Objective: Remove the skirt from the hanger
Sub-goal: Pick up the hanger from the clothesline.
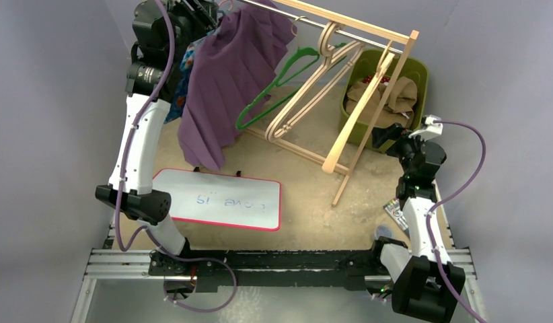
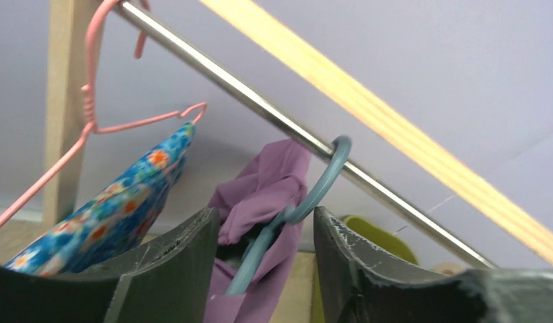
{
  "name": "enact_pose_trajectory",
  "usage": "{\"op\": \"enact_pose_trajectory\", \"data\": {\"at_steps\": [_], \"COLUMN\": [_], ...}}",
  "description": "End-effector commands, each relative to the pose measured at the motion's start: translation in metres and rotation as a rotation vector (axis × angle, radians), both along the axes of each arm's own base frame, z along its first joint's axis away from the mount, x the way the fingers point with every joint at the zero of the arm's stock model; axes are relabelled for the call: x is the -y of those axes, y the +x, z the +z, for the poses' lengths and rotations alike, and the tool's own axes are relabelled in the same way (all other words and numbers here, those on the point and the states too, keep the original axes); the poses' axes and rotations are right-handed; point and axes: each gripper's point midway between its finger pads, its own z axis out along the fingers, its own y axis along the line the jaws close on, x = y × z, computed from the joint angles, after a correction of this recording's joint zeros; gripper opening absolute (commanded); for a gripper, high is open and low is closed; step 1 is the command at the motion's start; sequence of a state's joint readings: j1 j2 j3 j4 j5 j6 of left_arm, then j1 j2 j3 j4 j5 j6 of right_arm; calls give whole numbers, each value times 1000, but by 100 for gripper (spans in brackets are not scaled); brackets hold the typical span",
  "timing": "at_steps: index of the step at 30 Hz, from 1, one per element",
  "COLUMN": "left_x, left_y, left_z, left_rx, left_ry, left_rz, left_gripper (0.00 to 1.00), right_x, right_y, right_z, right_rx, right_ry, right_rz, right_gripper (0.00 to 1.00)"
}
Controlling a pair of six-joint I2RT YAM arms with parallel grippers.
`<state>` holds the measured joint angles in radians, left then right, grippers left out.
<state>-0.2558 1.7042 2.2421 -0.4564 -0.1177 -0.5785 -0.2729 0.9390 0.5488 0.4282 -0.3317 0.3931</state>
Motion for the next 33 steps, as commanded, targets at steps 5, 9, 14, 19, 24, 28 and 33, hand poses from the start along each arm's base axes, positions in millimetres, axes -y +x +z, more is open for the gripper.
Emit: {"op": "enact_pose_trajectory", "data": {"at_steps": [5,9,14,19,24,28,33], "left_x": [23,25,25,25,28,31,29], "left_y": [12,16,13,7,-4,-15,-36], "left_z": [42,43,44,46,65,85,108], "left_rx": [168,181,187,191,229,266,324], "left_ry": [-118,-116,-125,-141,-199,-293,-405], "left_rz": [-170,-180,-184,-195,-229,-270,-310], "left_gripper": [51,40,18,5,0,0,0], "right_x": [-1,0,0,-1,-1,0,1], "right_y": [0,0,1,2,3,2,3], "right_z": [20,20,21,21,20,17,19], "right_rx": [77,78,71,70,76,72,68], "right_ry": [-15,-21,-40,-30,-14,-21,-39], "right_rz": [1,-2,1,9,4,2,1], "right_gripper": [99,99,99,99,99,99,99]}}
